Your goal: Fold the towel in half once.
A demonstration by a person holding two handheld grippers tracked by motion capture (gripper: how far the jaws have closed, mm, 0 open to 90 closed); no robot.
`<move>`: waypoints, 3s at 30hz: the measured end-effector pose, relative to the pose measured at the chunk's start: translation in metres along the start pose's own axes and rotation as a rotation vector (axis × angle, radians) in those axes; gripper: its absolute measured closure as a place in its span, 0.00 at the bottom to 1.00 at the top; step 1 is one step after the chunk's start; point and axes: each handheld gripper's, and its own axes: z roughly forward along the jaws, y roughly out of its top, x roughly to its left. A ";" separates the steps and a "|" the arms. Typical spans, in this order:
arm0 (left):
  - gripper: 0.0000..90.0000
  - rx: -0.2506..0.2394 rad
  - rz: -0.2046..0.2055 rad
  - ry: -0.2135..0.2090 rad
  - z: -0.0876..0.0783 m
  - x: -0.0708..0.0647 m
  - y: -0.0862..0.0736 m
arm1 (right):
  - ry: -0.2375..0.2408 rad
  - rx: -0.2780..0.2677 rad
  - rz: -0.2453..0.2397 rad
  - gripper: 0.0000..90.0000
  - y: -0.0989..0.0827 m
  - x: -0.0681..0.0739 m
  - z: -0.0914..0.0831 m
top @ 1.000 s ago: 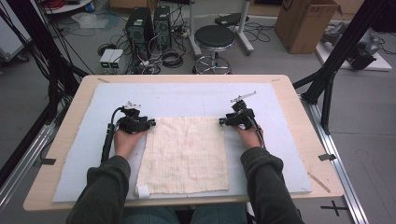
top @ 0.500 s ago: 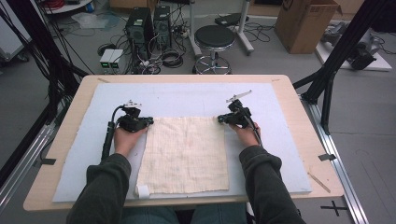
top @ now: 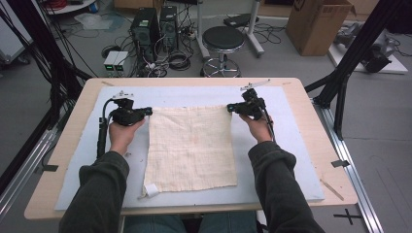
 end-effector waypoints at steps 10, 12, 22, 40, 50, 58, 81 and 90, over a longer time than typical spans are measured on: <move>0.97 0.025 0.020 -0.030 -0.009 -0.004 -0.012 | 0.055 0.010 0.008 0.96 -0.015 0.008 0.005; 0.97 0.016 0.016 -0.047 -0.013 -0.005 -0.014 | 0.070 0.004 0.012 0.96 -0.017 0.009 0.003; 0.97 0.012 0.071 -0.076 -0.029 -0.018 -0.022 | 0.128 -0.034 -0.020 0.96 -0.022 0.021 -0.018; 0.97 0.036 0.191 -0.139 -0.053 -0.042 -0.047 | 0.190 -0.007 -0.071 0.96 -0.050 0.040 -0.042; 0.97 0.062 0.237 -0.136 -0.071 -0.051 -0.068 | 0.207 0.011 -0.095 0.96 -0.073 0.051 -0.047; 0.97 0.046 0.284 -0.149 -0.088 -0.061 -0.078 | 0.219 -0.004 -0.116 0.96 -0.084 0.067 -0.057; 0.97 0.055 0.377 -0.168 -0.117 -0.077 -0.122 | 0.211 0.042 -0.199 0.95 -0.113 0.101 -0.071; 0.97 0.069 0.392 -0.193 -0.123 -0.083 -0.129 | 0.219 0.059 -0.197 0.95 -0.121 0.105 -0.074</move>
